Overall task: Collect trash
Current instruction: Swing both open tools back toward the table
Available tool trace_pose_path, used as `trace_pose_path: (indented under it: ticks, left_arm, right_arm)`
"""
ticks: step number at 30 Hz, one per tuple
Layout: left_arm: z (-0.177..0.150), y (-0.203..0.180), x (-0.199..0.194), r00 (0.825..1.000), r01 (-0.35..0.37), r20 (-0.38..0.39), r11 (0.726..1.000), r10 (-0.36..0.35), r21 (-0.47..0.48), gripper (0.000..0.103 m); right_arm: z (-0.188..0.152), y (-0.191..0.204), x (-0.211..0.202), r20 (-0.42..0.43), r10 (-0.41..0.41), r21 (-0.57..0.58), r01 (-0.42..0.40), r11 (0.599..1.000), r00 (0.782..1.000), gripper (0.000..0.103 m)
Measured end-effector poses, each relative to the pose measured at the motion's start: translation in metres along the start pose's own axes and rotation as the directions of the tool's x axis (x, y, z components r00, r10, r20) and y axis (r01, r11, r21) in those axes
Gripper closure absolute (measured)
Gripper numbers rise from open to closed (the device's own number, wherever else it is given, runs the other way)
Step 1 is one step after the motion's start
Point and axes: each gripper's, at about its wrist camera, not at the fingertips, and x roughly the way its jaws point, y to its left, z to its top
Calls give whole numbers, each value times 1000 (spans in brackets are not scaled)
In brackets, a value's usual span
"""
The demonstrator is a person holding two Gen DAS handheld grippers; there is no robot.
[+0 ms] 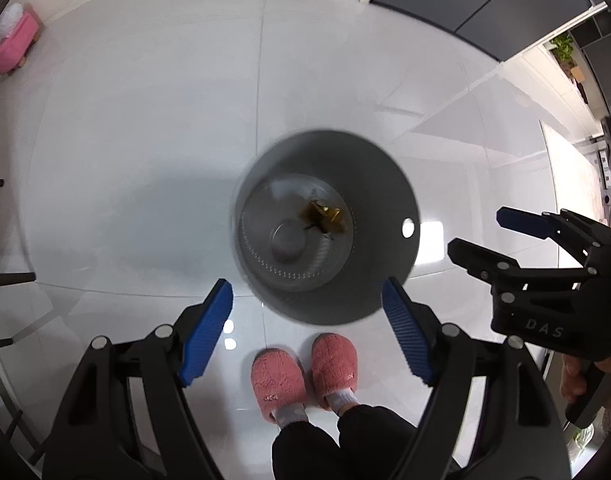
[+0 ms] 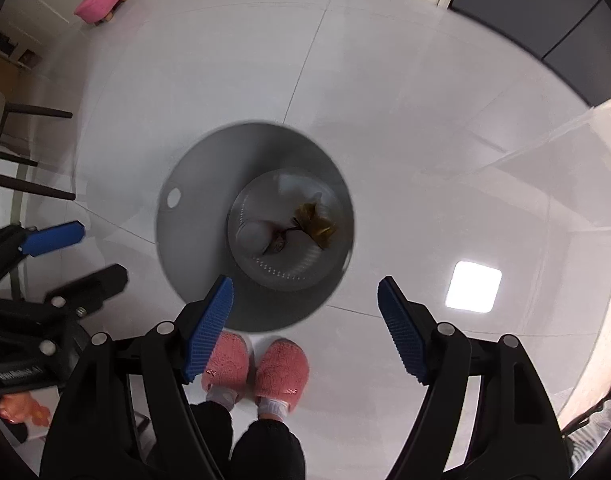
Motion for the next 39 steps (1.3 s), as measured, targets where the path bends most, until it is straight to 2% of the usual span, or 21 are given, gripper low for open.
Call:
trace_pose_path:
  ticks: [5,9,13,16,20,22,24,27,29,30,32,35,37,38,39]
  left_arm:
    - [-9,0,-60,999,-23,40,999,24,-30,26]
    - [-24,2,-130,995,-37,93,997,43,-68,26]
    - [-46,2,-201,984,-74,154,993,87,-89,26]
    - [-68,9,-249,975,-97,188,985,123,-143,26]
    - [-103,30,-293,964,-111,210,962,166,-251,26]
    - [-127,44,-318,955,-121,220,938,200,-326,26]
    - [-151,56,-342,943,-133,229,904,241,-406,26]
    - [-197,70,-374,922,-148,231,835,310,-530,26]
    - [-234,78,-399,905,-149,227,768,360,-622,26]
    - [-248,78,-407,897,-151,220,735,382,-661,26]
    - [-285,84,-427,881,-145,204,655,427,-742,26]
    - [-342,88,-454,854,-126,173,519,490,-846,26]
    - [-376,89,-466,837,-122,136,422,530,-898,26]
    - [-393,90,-472,829,-119,114,372,547,-921,26]
    - [-414,90,-479,822,-109,92,314,561,-943,26]
  right_arm:
    - [-7,16,-76,56,-10,-24,11,1000,998,31]
    - [-6,43,-152,119,-16,-76,25,997,993,31]
    - [-8,77,-220,170,-8,-153,35,988,985,31]
    - [-14,106,-268,208,9,-223,38,974,978,31]
    - [-23,153,-317,227,72,-340,10,940,971,31]
    - [-29,180,-331,219,111,-410,-12,912,969,31]
    - [-34,212,-348,201,161,-501,-40,865,966,31]
    - [-49,256,-368,182,226,-636,-61,769,957,31]
    - [-59,289,-381,159,272,-720,-77,690,949,31]
    - [-68,307,-388,143,298,-765,-85,638,944,31]
    - [-86,338,-401,109,341,-835,-100,541,934,31]
    - [-119,387,-418,42,393,-916,-121,382,918,31]
    - [-145,420,-426,-14,419,-952,-139,271,908,31]
    - [-154,434,-429,-36,424,-962,-146,231,905,31]
    - [-168,451,-433,-67,432,-971,-158,179,900,31]
